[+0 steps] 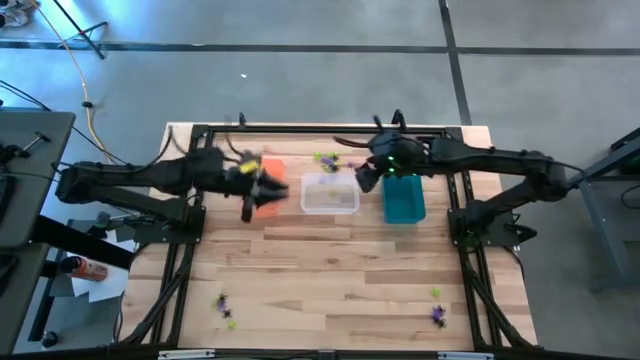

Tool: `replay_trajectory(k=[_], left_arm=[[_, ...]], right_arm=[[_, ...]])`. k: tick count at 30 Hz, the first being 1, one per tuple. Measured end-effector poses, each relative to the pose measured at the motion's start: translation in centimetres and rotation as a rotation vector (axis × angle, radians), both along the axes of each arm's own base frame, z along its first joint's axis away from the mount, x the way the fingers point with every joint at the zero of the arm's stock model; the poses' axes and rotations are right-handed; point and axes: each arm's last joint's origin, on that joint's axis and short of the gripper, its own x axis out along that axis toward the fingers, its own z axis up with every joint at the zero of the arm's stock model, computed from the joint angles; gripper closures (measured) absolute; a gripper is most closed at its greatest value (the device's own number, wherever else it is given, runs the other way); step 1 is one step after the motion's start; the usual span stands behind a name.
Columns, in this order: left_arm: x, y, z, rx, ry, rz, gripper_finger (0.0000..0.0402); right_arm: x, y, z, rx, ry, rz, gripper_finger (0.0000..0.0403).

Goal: Sort Halloween decoration
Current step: Put the green spider toy into the transparent bin

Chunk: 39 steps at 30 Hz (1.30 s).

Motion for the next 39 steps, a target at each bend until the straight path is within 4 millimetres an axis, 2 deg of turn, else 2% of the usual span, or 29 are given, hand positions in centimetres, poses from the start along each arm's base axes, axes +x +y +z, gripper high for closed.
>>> replay_trajectory(k=[3, 6, 13, 20, 23, 27, 30, 34, 39], left_arm=[[-0.3, -2.1, -0.9, -0.042, 0.271, -0.098, 0.0296], [-1.2, -5.4, -1.8, -0.063, 0.411, -0.225, 0.0296], [-3.2, -14.0, -5.3, 0.093, 0.579, -0.521, 0.0296], [-2.8, -20.8, -10.5, 0.194, 0.668, -0.665, 0.0295], [-3.0, -22.5, -12.9, 0.227, 0.752, -0.693, 0.0295], [-3.5, -23.5, -15.3, 0.264, 0.865, -0.661, 0.0295], [-3.5, -24.6, -16.4, 0.229, 0.859, -0.643, 0.0295], [-3.9, -26.1, -17.6, 0.264, 0.823, -0.719, 0.0295], [-4.3, -26.0, -18.7, 0.310, 0.878, -0.672, 0.0295]], right_arm=[[-1.4, -0.1, -0.4, 0.003, -0.021, -0.063, 0.0167], [-2.3, 0.0, -1.1, 0.030, -0.023, -0.097, 0.0167], [-2.5, 0.1, -1.7, 0.016, 0.005, -0.074, 0.0167], [-2.5, 0.0, -1.8, -0.019, 0.021, -0.107, 0.0167], [-2.5, 0.0, -1.8, -0.014, 0.018, -0.111, 0.0167], [-2.5, 0.0, -1.8, -0.018, 0.021, -0.106, 0.0167], [-2.5, 0.0, -1.8, -0.020, 0.023, -0.103, 0.0167], [-2.5, 0.0, -1.8, -0.038, 0.032, -0.102, 0.0167], [-2.5, 0.0, -1.8, -0.043, 0.030, -0.109, 0.0167]])
